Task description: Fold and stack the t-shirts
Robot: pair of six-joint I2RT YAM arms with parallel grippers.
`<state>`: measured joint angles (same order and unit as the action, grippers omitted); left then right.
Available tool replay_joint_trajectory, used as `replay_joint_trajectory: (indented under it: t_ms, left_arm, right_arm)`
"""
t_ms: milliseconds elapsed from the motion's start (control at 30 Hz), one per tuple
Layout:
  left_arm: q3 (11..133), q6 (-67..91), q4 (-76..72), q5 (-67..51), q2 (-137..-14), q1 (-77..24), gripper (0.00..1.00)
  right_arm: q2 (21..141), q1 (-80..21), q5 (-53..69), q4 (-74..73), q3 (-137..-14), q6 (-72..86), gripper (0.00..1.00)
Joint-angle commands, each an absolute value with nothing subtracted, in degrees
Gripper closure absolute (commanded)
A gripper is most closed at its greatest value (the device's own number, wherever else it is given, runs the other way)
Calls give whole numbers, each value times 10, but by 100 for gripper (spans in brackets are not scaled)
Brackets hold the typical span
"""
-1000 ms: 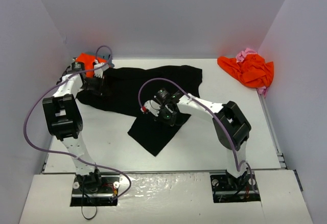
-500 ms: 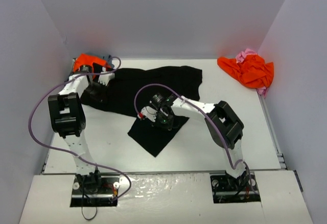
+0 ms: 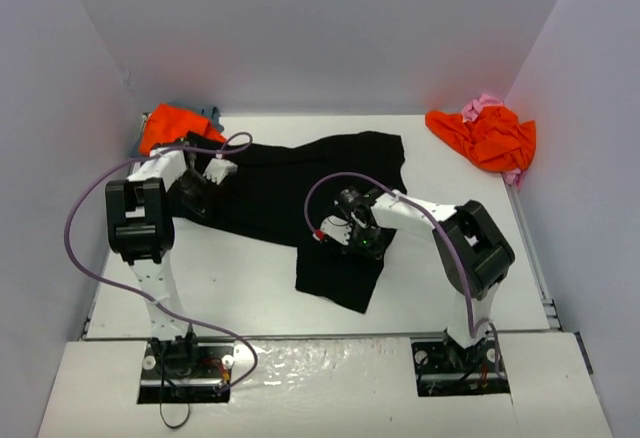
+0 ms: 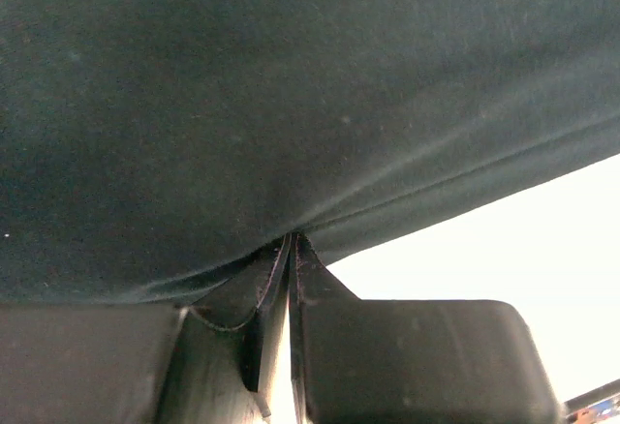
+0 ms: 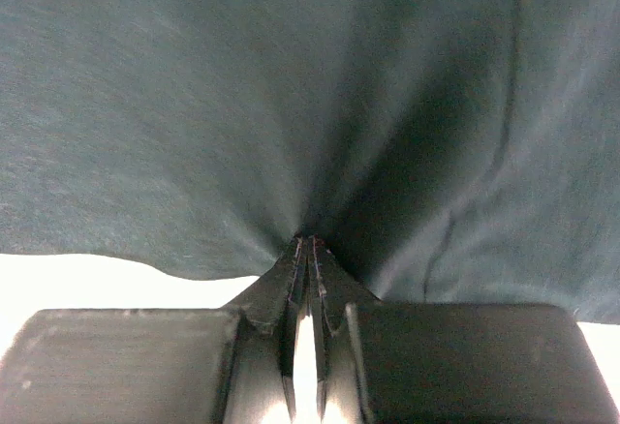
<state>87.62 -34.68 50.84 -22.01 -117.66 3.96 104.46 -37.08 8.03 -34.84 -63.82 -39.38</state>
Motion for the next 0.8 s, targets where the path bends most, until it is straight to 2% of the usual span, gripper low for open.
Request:
replay_joint_trajectory:
  t_ms: [0,300,533,733,767]
  left_arm:
    - [820,-412,577,-205,-1119,14,100]
    - [778,-457,712,-319,-1027,-58,100]
    - [763,-495,806,-379,-967,-127,100]
    - [727,-483,822,-388,-885,-156,100]
    - [724,-474,813,-386,-875,-156,100]
  right_arm:
    - [1043,-317,-24,-432,-574,-425,100]
    - [1012,-212,-97,-440,-533,-458,100]
    - [948,-182,-141,-483,-507,-481,100]
    - [865,-181,-127,-544,-526,-495,100]
    - [853,-183,-126,-538,-541,-495,97]
